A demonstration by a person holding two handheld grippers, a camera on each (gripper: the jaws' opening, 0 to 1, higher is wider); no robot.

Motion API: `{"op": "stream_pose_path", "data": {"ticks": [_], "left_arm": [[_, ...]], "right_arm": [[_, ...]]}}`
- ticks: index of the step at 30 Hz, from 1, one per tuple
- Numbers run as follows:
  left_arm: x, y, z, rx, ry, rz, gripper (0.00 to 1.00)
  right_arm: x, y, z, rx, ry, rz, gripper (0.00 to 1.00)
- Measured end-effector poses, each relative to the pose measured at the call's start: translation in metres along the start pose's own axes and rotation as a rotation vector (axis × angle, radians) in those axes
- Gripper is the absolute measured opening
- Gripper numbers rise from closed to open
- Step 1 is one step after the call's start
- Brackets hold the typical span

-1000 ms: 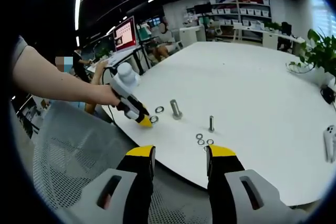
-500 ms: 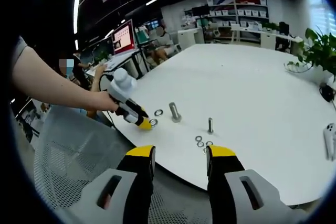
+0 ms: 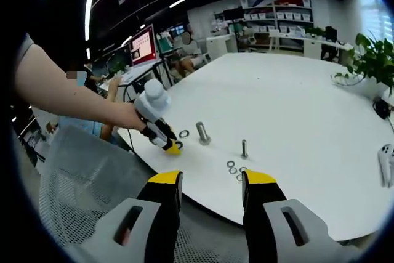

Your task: Place the washer onto the threaded stud by aligning its center hole with the stud, sliding it down to the base, and recovering from edge contact or off-axis alignment until the washer reaches the visible bottom stop.

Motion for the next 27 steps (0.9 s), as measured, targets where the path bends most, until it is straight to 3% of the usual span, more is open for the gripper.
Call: {"op": "stream_pose_path", "data": {"ticks": [8,18,19,27], "left_arm": [[0.0011,0.0038,-0.0017,-0.042,0.007,-0.059,0.23],[0.0011,0.0030,-0.0015,-0.001,0.003,-0.037,0.25],[0.0011,0.0026,-0.0021,0.027,0.005,-0.041,0.26],[0.0007,0.0017,-0.0008,0.019,0.001,-0.069,0.27]], "right_arm": [[0.0002,0.0003,0.0008,-0.003,0.003,0.001,0.41],[-0.0001,-0.0004,0.0007,-0.001,0.000,0.003,0.41],[-0.0003,-0.0003,0.0008,-0.001,0.000,0.002,0.41],[0.0004,-0.0004,0.0012,-0.005,0.003,0.006,0.40]]}}
Point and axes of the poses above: the point that each gripper's makers call its tool centre point, and the gripper's own axes: x roughly backward along the fingers, z roughly to its right, y roughly out of its underside, the point moved 2 cm from there along x, roughly backward along the fingers, and after that the axes turned 9 degrees about -y, right-handed, at the moved point
